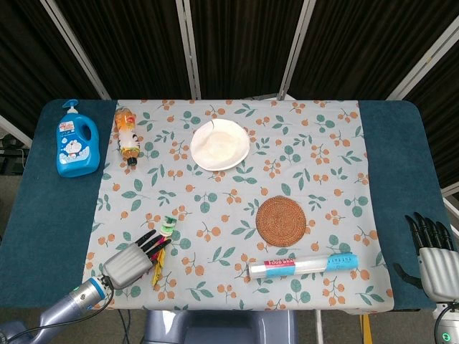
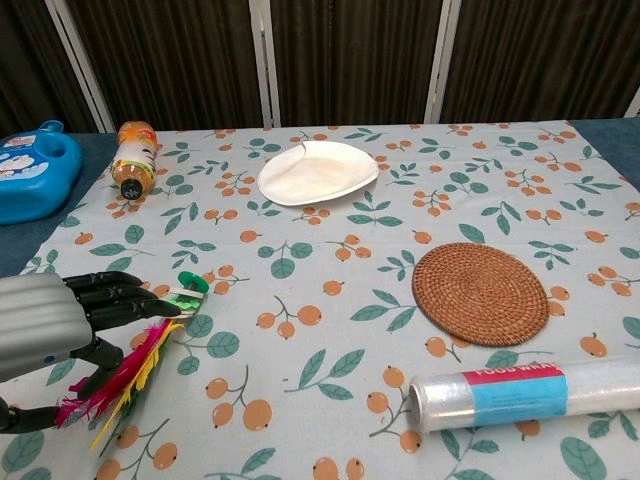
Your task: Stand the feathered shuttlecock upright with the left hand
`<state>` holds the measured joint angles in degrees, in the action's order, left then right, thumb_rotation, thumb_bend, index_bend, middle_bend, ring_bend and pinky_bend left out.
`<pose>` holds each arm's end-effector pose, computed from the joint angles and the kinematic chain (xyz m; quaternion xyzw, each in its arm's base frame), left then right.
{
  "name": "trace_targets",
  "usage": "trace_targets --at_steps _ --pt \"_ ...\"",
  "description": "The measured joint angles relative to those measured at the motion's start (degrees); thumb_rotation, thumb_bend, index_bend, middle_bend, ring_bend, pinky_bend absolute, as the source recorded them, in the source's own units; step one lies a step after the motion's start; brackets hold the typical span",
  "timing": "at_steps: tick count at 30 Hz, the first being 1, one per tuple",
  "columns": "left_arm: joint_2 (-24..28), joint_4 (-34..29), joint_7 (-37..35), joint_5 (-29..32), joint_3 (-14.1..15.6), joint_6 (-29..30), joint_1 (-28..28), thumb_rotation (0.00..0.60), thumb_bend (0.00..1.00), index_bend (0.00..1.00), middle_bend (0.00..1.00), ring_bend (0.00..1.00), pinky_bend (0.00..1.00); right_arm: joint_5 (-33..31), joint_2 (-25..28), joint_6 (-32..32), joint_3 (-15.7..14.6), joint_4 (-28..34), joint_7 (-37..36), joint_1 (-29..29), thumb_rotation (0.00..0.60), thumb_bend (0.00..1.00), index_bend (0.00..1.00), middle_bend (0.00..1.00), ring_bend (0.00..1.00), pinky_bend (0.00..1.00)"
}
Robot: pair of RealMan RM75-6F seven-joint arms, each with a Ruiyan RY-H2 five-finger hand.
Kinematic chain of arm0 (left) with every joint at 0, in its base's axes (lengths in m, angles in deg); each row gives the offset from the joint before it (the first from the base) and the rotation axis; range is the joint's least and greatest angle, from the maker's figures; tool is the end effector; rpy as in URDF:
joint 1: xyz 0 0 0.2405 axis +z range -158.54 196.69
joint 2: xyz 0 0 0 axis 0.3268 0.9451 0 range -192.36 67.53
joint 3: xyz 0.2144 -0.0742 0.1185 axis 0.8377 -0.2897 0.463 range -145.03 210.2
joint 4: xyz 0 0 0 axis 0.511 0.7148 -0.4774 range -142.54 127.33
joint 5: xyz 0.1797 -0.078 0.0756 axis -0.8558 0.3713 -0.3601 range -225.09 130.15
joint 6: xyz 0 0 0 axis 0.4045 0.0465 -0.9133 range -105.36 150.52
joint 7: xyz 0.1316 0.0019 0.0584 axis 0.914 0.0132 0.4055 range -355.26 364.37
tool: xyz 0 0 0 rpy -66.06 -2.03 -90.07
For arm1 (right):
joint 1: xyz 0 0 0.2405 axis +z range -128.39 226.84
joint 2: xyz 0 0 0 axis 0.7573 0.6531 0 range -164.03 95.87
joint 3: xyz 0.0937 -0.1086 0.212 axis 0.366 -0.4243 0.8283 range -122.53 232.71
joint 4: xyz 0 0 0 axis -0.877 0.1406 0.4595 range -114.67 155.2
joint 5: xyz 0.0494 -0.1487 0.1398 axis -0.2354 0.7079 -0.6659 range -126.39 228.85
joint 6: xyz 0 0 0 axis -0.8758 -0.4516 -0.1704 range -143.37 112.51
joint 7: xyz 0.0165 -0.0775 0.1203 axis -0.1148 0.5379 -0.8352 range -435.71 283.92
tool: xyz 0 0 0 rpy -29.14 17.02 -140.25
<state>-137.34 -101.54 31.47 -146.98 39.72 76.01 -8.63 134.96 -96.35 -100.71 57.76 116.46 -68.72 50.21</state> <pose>-0.2200 0.2021 0.0017 -0.9049 -0.1778 -0.2385 0.3045 -0.3167 -0.1584 0.1651 0.5884 -0.3895 0.3347 0.6246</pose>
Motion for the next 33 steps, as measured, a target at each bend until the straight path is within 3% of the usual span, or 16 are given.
trace_targets --at_steps 9,24,33 --pt "-1.4 0.5 0.5 0.8 0.3 0.1 -0.1 0.6 0.44 0.6 0.0 0.0 0.0 -0.1 0.1 0.1 0.0 0.1 -0.1 0.0 0.6 0.12 0.0 0.0 0.0 0.0" --pt "-1.1 0.1 0.9 1.4 0.5 1.3 -0.4 0.6 0.46 0.65 0.0 0.0 0.0 0.0 0.1 0.0 0.0 0.1 -0.1 0.0 0.6 0.12 0.0 0.0 0.0 0.0" --pt "0.9 -2.1 1.5 1.9 -1.0 2.5 -1.3 0.6 0.46 0.65 0.0 0.0 0.0 0.0 0.1 0.0 0.0 0.2 -0.2 -0.1 0.6 0.12 0.0 0.0 0.0 0.0"
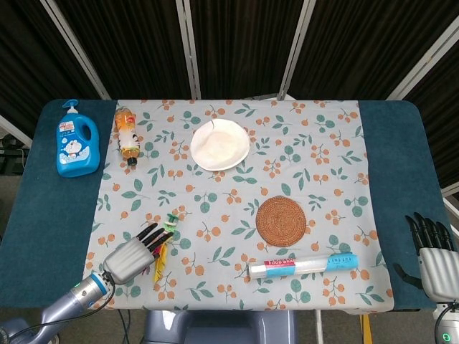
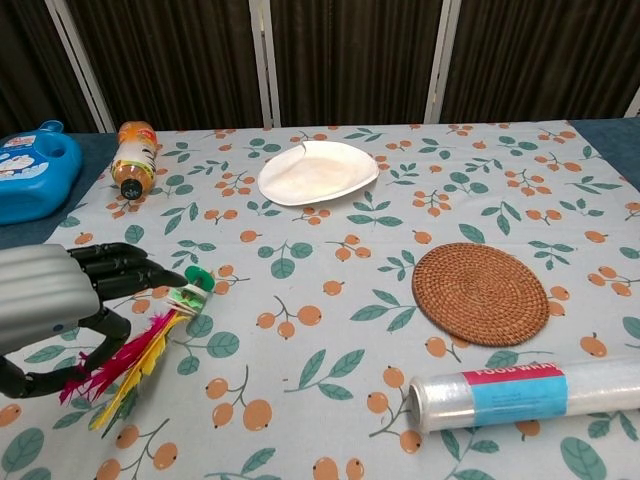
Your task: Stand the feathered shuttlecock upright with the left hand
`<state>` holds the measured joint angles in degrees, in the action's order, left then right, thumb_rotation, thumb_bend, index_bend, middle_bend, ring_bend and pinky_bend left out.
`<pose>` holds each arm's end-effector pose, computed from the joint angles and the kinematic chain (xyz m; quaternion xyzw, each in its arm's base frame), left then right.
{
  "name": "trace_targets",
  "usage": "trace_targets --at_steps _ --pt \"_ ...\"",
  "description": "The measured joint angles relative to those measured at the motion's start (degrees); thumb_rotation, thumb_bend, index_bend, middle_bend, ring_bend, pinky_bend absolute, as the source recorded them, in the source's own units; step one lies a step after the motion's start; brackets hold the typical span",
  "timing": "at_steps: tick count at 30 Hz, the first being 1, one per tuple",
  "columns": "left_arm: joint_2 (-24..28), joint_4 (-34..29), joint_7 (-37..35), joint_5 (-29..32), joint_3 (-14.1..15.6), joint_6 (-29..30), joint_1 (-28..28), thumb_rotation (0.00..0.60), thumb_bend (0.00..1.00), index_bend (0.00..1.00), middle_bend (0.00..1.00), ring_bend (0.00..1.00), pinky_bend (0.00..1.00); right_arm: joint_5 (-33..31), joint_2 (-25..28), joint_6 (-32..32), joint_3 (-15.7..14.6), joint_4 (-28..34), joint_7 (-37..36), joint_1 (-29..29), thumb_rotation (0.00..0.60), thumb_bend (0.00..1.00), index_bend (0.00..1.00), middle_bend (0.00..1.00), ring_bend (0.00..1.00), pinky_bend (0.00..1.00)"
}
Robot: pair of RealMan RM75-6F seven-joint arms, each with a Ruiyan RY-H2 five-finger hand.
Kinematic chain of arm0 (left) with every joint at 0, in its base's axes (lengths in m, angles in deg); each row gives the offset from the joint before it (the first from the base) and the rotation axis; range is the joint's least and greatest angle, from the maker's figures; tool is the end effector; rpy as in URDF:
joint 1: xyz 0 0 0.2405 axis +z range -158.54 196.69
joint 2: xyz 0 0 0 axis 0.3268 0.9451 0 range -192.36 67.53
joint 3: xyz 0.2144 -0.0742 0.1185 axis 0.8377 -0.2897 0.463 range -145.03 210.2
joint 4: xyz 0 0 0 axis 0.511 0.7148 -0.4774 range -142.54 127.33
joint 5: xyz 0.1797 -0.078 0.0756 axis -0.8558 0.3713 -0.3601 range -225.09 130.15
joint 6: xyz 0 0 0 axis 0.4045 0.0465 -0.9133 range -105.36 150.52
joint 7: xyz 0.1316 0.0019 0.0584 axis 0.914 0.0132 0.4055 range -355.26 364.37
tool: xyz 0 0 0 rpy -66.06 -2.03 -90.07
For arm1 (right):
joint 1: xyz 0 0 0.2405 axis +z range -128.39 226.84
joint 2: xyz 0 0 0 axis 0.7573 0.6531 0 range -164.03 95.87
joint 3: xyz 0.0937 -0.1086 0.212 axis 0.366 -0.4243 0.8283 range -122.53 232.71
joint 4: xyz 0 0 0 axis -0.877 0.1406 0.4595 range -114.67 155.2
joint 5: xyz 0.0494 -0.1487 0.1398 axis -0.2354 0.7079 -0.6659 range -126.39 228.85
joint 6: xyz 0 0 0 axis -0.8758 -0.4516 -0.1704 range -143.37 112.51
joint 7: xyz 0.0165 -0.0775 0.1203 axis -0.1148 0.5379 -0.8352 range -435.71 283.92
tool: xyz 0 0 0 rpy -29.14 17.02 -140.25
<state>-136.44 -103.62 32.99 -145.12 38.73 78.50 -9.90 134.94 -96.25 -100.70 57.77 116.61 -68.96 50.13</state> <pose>-0.2063 0.2133 0.0114 -0.8931 -0.1688 -0.2612 0.3249 -0.3166 -0.1579 0.1654 0.5871 -0.3915 0.3358 0.6240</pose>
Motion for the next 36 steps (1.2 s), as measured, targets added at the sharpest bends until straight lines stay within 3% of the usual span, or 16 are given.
trace_targets --at_steps 10,23,36 --pt "1.7 -2.6 0.2 0.9 -2.9 1.6 -1.2 0.6 0.46 0.66 0.0 0.0 0.0 0.0 0.0 -0.1 0.1 0.0 0.0 0.0 0.6 0.12 0.0 0.0 0.0 0.0" --pt "6.2 -9.9 2.2 3.7 -9.1 4.2 -3.6 0.6 0.46 0.66 0.0 0.0 0.0 0.0 0.0 -0.1 0.1 -0.1 -0.1 -0.1 0.6 0.12 0.0 0.0 0.0 0.0" --pt "6.5 -10.1 2.2 5.2 -9.7 6.2 -3.3 0.6 0.46 0.66 0.0 0.0 0.0 -0.1 -0.1 0.0 0.1 0.0 0.1 0.0 0.6 0.12 0.0 0.0 0.0 0.0"
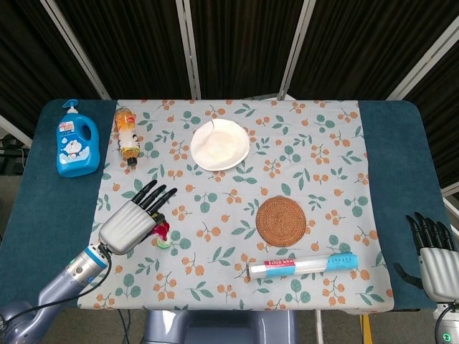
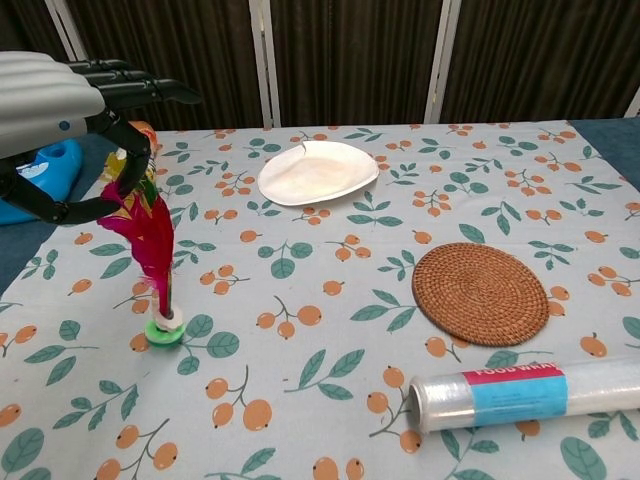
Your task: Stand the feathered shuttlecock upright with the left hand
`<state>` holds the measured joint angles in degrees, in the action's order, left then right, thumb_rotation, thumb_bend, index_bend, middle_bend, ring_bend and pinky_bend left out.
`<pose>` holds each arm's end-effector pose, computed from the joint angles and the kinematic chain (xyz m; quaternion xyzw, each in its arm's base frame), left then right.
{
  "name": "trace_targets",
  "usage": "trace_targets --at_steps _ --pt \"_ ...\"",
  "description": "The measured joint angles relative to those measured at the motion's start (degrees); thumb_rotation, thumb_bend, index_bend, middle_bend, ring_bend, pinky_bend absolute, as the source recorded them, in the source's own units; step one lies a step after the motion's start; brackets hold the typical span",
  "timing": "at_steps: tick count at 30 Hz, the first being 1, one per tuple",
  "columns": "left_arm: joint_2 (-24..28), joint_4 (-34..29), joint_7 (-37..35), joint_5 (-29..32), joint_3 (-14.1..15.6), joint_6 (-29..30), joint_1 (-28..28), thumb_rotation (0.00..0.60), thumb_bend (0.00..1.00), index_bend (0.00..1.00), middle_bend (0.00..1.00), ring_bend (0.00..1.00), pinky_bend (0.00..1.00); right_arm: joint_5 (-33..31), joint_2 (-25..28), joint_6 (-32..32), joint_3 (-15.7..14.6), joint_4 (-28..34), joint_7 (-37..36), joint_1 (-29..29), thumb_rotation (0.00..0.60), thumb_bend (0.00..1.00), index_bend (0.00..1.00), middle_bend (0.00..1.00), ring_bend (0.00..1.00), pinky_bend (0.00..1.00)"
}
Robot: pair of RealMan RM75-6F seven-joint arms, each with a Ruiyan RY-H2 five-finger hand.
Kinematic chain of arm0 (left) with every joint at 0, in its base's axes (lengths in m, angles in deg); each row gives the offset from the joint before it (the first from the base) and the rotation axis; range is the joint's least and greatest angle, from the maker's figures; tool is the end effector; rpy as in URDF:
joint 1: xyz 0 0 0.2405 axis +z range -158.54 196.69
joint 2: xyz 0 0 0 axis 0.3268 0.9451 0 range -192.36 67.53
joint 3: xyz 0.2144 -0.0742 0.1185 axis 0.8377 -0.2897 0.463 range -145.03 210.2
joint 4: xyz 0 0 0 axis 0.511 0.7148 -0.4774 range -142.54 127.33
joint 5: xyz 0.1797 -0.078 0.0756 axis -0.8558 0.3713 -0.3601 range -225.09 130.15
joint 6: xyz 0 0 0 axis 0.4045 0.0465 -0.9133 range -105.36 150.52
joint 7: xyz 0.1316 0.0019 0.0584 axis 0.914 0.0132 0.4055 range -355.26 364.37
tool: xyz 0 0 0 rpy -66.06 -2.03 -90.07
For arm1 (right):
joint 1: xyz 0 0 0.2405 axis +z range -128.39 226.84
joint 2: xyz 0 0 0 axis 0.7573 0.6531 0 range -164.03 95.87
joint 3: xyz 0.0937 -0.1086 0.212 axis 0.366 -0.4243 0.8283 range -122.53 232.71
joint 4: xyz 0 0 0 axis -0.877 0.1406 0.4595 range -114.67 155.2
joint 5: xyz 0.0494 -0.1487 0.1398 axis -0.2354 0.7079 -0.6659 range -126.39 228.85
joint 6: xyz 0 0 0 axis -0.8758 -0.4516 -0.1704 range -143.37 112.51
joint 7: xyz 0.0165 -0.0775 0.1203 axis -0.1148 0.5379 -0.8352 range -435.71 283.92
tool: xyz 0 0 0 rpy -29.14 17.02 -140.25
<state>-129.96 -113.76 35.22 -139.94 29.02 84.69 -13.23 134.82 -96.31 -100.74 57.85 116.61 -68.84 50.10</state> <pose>-0.1418 0.2592 0.0698 -0.8298 -0.1419 -0.3646 0.3979 -0.3167 -0.1580 0.1655 0.5862 -0.3912 0.3355 0.6252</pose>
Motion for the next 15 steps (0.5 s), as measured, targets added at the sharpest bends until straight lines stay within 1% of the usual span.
trace_targets --at_steps 11,14,15 --pt "-0.5 0.6 -0.3 0.2 1.0 0.3 0.3 0.6 0.46 0.66 0.0 0.0 0.0 0.0 0.0 0.1 0.0 0.0 0.0 0.0 0.6 0.12 0.0 0.0 0.0 0.0" --pt "-0.6 0.7 -0.4 0.1 1.3 0.4 0.4 0.6 0.46 0.64 0.0 0.0 0.0 0.0 0.1 0.1 0.0 0.0 0.0 0.0 0.6 0.12 0.0 0.0 0.0 0.0" --pt "-0.6 0.8 -0.4 0.0 1.4 0.4 0.4 0.6 0.46 0.62 0.0 0.0 0.0 0.0 0.1 0.1 0.0 0.0 -0.1 0.0 0.6 0.12 0.0 0.0 0.0 0.0"
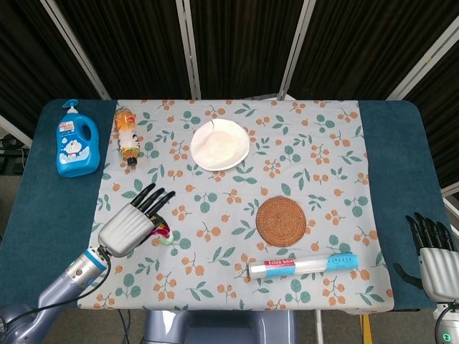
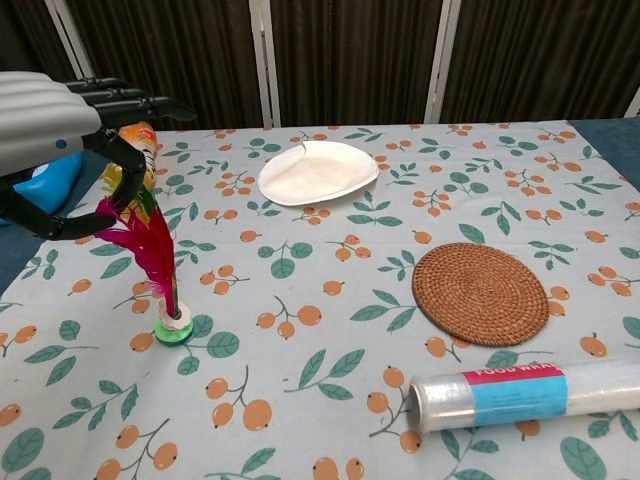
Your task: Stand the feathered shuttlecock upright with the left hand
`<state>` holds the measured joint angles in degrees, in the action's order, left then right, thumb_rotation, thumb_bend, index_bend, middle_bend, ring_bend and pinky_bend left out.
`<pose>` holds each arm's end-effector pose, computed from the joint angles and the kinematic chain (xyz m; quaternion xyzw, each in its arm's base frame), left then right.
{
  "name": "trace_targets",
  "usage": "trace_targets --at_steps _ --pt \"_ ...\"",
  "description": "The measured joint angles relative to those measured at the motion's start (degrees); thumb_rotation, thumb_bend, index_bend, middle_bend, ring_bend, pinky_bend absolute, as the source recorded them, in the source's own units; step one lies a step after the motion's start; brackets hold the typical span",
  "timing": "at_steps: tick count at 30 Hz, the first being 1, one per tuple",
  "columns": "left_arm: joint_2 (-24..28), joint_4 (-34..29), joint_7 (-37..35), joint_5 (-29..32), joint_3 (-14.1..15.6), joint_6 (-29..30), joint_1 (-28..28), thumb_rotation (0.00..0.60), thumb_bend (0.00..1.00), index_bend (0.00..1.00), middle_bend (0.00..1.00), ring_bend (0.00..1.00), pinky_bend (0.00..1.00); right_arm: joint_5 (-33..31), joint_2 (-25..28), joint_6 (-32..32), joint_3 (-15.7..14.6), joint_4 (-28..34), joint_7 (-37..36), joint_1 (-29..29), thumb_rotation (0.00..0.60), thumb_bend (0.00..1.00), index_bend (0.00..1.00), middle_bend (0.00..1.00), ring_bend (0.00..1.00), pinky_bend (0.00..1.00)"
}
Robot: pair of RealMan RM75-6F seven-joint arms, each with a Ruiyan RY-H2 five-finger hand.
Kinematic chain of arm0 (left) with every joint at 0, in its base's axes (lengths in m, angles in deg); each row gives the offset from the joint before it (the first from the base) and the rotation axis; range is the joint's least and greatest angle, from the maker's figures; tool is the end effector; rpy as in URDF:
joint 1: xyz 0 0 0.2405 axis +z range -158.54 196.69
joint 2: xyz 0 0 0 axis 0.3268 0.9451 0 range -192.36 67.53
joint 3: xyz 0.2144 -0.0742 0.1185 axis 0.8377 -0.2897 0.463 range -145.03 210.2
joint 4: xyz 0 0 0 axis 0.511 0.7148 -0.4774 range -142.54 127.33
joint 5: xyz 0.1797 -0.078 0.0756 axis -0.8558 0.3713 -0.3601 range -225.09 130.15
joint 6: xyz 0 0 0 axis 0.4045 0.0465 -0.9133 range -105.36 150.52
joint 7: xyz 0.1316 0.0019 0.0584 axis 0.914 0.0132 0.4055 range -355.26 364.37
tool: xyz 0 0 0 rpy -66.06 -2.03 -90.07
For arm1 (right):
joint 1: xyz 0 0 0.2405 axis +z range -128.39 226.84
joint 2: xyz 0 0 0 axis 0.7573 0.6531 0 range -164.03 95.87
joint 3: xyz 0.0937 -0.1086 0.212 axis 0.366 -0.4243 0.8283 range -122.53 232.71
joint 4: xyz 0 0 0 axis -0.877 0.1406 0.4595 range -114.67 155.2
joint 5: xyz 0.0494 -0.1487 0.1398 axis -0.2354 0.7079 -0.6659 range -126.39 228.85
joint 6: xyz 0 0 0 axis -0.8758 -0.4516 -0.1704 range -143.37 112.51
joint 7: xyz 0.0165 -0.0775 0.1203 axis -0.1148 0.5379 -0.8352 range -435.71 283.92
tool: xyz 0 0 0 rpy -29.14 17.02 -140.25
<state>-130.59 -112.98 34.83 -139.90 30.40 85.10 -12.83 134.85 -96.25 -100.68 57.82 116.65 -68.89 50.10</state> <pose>-0.1492 0.2550 0.0651 -0.8322 -0.1518 -0.3578 0.3956 -0.3167 -0.1579 0.1655 0.5865 -0.3917 0.3353 0.6246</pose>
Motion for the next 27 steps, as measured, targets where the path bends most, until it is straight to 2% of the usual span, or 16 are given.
trace_targets --at_steps 2,7,10,19,27 --pt "0.0 0.1 -0.2 -0.1 0.1 0.2 0.1 0.6 0.43 0.54 0.0 0.0 0.0 0.0 0.0 0.0 0.0 0.0 0.0 0.0 0.6 0.12 0.0 0.0 0.0 0.0" --pt "0.3 -0.1 -1.4 -0.2 0.3 0.7 0.3 0.6 0.28 0.15 0.0 0.0 0.0 0.0 0.0 0.0 0.0 -0.1 0.0 0.0 0.6 0.12 0.0 0.0 0.0 0.0" --pt "0.6 -0.7 -2.2 -0.4 0.3 1.6 0.7 0.6 0.25 0.05 0.0 0.0 0.0 0.0 0.0 0.0 0.0 -0.1 0.0 0.0 0.6 0.12 0.0 0.0 0.0 0.0" --pt "3.8 -5.3 -2.5 -1.0 0.6 7.0 3.8 0.6 0.21 0.04 0.0 0.0 0.0 0.1 0.0 0.0 0.0 -0.1 0.0 0.0 0.6 0.12 0.0 0.0 0.0 0.0" --pt "6.6 -5.3 -4.8 -1.7 3.3 17.0 11.9 0.6 0.21 0.04 0.0 0.0 0.0 0.2 -0.1 0.0 -0.1 -0.2 0.1 0.0 0.6 0.12 0.0 0.0 0.0 0.0"
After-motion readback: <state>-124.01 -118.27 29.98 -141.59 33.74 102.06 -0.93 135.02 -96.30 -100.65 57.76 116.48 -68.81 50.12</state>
